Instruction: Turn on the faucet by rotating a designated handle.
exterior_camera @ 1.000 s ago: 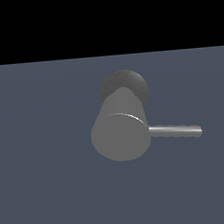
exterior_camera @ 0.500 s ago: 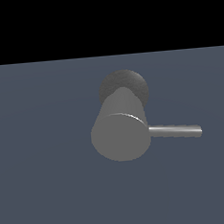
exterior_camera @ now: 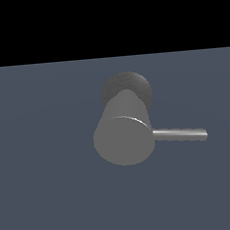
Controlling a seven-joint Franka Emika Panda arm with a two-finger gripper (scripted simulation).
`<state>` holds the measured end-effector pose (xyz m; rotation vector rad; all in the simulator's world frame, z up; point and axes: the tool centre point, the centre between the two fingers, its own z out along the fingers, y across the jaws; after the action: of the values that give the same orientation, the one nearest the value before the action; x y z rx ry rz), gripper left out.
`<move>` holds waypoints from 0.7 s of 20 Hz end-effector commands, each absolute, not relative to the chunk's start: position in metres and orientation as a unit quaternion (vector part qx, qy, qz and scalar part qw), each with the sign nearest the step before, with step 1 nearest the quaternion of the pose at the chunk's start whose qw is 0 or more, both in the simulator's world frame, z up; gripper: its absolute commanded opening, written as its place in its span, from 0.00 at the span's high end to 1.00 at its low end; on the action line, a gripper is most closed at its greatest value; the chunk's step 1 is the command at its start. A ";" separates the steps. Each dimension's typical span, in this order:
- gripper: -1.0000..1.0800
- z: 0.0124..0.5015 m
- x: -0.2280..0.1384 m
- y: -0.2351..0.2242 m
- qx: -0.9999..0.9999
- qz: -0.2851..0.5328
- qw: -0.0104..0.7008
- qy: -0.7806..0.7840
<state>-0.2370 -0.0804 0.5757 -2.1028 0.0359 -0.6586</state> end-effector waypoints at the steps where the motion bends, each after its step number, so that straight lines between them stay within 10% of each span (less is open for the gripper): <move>1: 1.00 0.583 -0.236 -0.098 -0.820 -0.295 0.491 0.026; 14: 1.00 0.581 -0.234 -0.210 -0.627 -0.407 0.654 0.118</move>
<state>-0.2344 -0.1958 0.5849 -1.4890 0.2379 -0.9050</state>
